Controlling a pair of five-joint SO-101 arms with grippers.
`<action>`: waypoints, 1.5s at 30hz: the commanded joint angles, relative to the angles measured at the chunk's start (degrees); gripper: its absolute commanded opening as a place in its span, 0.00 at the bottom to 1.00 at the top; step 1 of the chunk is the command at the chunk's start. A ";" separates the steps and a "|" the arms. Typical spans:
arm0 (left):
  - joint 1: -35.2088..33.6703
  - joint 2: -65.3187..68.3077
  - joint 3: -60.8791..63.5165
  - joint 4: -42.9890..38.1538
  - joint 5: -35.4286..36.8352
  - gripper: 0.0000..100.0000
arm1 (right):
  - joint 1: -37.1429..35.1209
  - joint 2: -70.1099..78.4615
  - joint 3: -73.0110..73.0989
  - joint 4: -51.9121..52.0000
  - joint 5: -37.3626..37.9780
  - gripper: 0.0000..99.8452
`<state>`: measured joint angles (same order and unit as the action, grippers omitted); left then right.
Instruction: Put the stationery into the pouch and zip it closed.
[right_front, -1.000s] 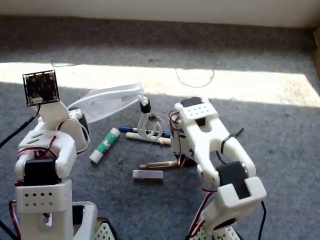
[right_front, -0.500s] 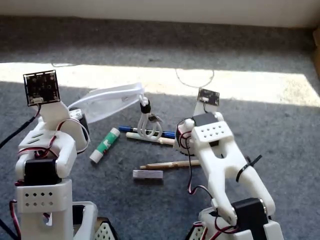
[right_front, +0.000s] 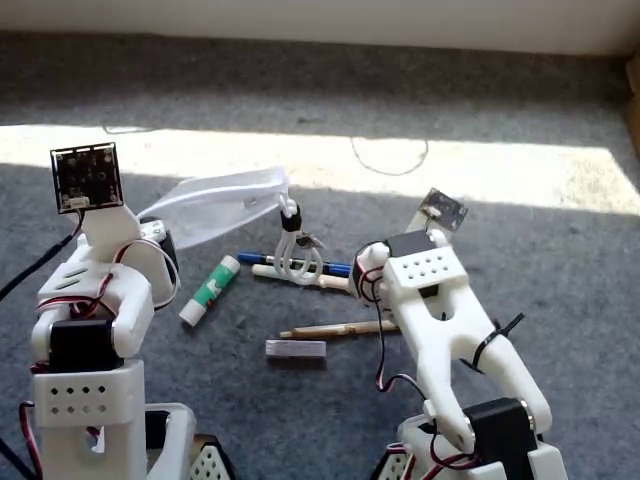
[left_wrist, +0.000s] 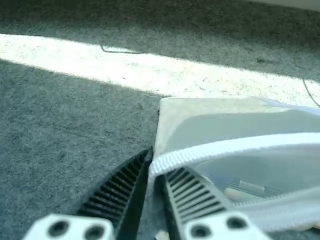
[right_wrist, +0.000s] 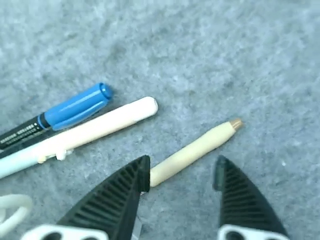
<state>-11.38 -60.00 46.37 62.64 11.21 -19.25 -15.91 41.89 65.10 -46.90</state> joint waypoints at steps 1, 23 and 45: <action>-0.48 -0.22 0.31 -0.97 -0.35 0.01 | 0.40 -2.51 -0.31 1.71 -1.49 0.30; -0.48 -0.22 0.31 -0.97 -0.44 0.01 | 1.71 12.88 -2.33 -3.21 -1.67 0.24; -0.48 -0.22 0.31 -0.97 -0.44 0.01 | 12.00 12.53 -4.70 -6.11 -1.23 0.00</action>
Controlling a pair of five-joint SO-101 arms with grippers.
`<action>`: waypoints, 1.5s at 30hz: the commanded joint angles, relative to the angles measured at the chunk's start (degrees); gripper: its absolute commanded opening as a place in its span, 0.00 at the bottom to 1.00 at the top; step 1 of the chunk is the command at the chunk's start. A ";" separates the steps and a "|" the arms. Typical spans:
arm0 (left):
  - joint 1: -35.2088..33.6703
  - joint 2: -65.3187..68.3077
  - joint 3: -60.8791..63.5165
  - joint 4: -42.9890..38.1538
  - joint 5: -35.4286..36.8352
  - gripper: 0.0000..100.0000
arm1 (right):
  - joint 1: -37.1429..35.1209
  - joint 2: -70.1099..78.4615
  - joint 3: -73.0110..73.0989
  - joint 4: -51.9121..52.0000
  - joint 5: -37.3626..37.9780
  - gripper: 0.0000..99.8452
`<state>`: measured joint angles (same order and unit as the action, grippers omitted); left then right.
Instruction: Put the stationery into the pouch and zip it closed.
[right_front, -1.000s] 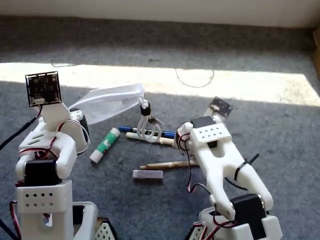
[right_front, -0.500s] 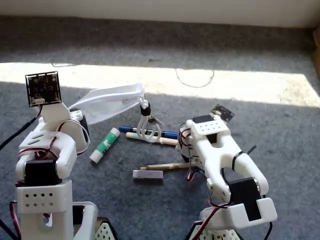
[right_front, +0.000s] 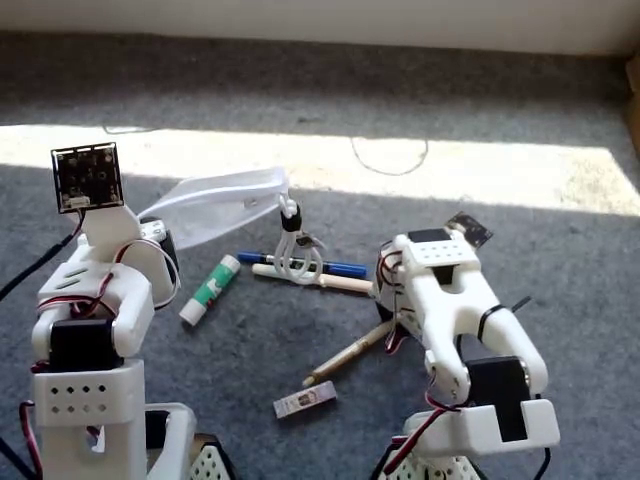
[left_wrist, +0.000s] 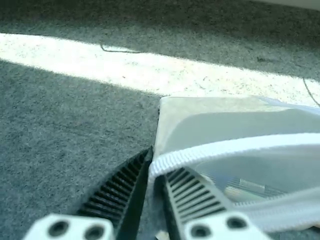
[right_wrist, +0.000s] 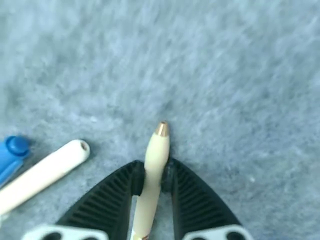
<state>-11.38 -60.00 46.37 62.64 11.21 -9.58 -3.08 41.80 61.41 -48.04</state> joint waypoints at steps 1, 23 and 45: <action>-0.48 -0.22 0.31 -0.97 -0.44 0.01 | 2.77 -0.31 -5.67 -2.42 -0.09 0.00; -0.31 -0.22 0.40 -0.88 -0.35 0.01 | 1.80 -31.60 10.68 -12.26 7.21 0.00; -0.48 -0.22 0.40 -0.88 -0.44 0.01 | -1.27 -57.63 31.60 -28.35 18.46 0.00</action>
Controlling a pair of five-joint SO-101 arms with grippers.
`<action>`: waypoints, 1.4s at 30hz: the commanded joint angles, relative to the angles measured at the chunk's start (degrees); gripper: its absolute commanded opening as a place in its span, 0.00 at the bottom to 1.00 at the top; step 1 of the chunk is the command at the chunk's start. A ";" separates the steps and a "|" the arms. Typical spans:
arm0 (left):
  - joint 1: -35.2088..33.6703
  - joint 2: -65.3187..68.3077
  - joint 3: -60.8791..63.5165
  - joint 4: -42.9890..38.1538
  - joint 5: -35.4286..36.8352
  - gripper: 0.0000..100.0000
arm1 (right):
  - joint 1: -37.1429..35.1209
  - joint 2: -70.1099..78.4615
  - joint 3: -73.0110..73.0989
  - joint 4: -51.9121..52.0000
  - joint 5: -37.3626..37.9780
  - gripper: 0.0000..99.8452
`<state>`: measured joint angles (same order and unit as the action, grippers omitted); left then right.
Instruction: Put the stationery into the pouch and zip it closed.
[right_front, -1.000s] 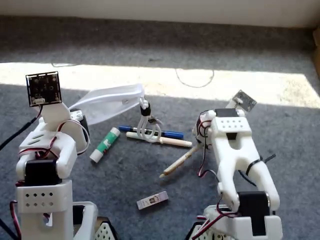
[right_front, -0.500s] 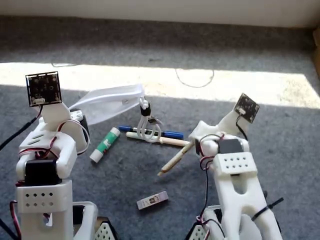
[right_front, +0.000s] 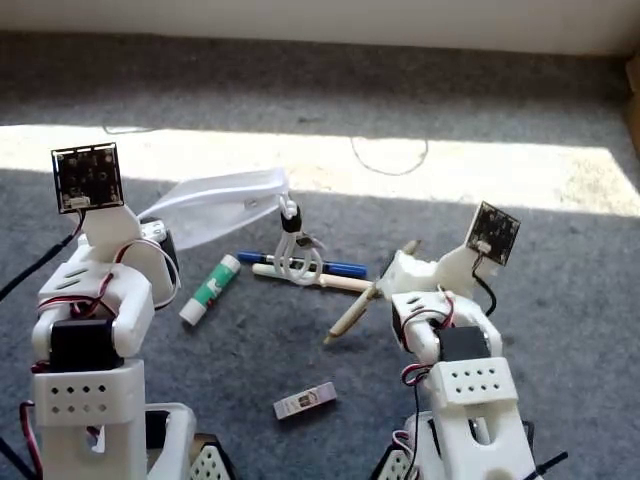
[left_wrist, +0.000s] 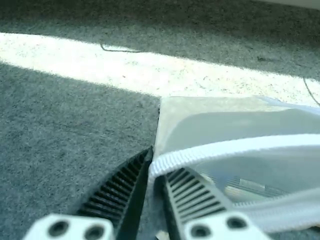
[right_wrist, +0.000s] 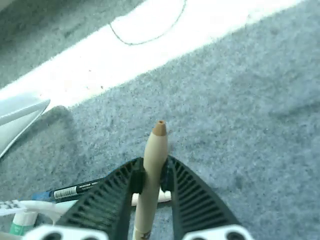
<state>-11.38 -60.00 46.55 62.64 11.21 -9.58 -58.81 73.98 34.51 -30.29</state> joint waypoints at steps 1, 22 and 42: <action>-0.48 -0.22 0.22 -0.88 -0.44 0.01 | -1.89 -1.98 -0.57 -1.45 0.79 0.00; -0.13 -0.22 0.04 -0.97 -0.53 0.01 | -15.08 -13.85 -3.30 -1.54 26.81 0.00; -0.13 -0.22 0.22 -0.97 -0.53 0.01 | -26.77 -20.26 -15.25 -11.65 34.81 0.00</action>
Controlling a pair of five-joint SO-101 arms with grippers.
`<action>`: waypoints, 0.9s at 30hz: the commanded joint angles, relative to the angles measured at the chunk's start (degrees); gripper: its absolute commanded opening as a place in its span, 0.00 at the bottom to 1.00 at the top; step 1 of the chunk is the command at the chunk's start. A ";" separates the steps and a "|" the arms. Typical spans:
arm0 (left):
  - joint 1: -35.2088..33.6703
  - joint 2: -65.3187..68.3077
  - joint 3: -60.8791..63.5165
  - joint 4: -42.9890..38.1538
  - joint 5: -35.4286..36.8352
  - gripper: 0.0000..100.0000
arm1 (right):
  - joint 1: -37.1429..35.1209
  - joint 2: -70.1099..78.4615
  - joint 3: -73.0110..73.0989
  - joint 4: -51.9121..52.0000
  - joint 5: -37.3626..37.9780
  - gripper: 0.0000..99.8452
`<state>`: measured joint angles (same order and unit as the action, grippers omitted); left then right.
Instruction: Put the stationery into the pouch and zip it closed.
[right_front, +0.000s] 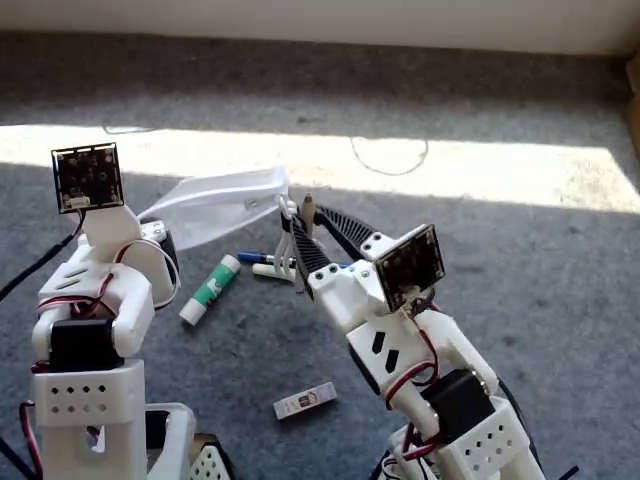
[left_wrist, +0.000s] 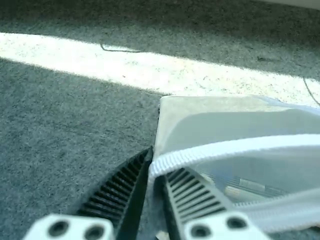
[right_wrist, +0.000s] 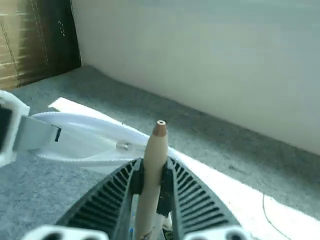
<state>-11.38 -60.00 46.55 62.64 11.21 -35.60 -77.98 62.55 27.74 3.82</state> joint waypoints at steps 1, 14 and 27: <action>-0.13 -0.22 0.22 -0.97 -0.53 0.01 | -0.75 -1.10 -3.82 -6.11 0.70 0.00; -0.13 -0.22 -0.22 -0.97 -0.53 0.01 | -4.35 -1.10 -4.00 -14.73 0.70 0.00; -0.13 -0.22 0.04 -0.62 -0.53 0.01 | -13.93 -1.10 -14.99 -14.81 0.70 0.00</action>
<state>-11.38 -60.00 46.55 62.64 11.21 -47.30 -78.24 53.93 14.55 3.82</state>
